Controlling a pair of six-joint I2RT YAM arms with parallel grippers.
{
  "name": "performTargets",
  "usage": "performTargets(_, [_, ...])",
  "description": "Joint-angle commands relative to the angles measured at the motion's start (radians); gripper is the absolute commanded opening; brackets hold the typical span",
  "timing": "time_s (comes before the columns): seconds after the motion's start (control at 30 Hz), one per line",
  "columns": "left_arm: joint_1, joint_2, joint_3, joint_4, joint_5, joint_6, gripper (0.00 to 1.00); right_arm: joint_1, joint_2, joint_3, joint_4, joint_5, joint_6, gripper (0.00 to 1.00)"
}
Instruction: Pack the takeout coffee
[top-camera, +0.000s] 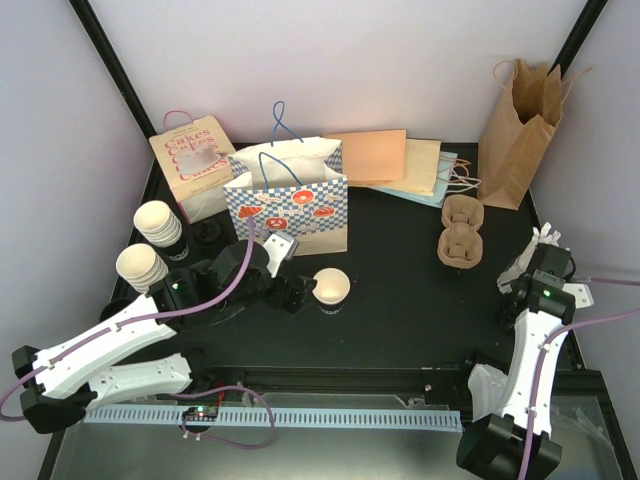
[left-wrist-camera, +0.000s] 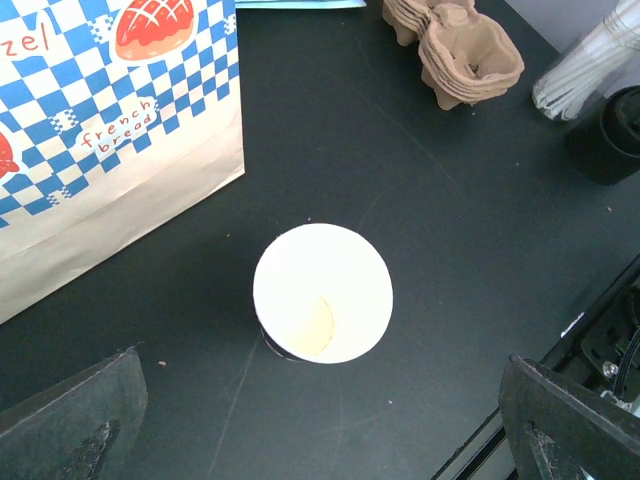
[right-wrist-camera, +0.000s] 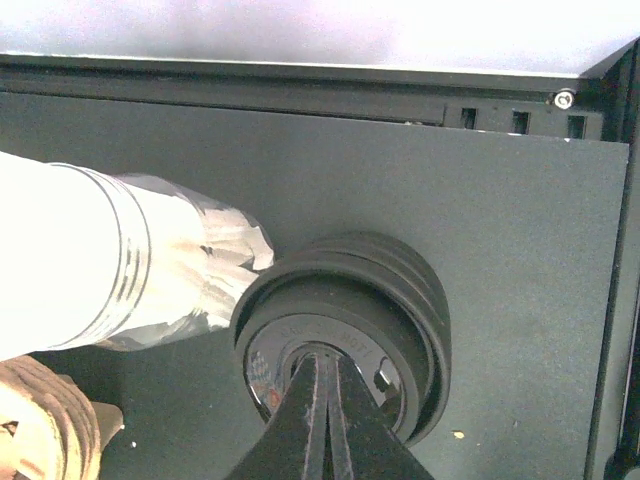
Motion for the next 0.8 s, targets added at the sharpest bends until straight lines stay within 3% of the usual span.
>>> performTargets(0.0, [0.006,-0.006,0.026,-0.008,-0.012,-0.009,0.99,-0.005,0.010,0.040,0.010,0.046,-0.016,0.01])
performTargets(0.77, [0.006,-0.007,0.029,-0.016,-0.013,-0.008,0.99,-0.006,0.035,0.010,0.052,0.062,-0.016,0.01])
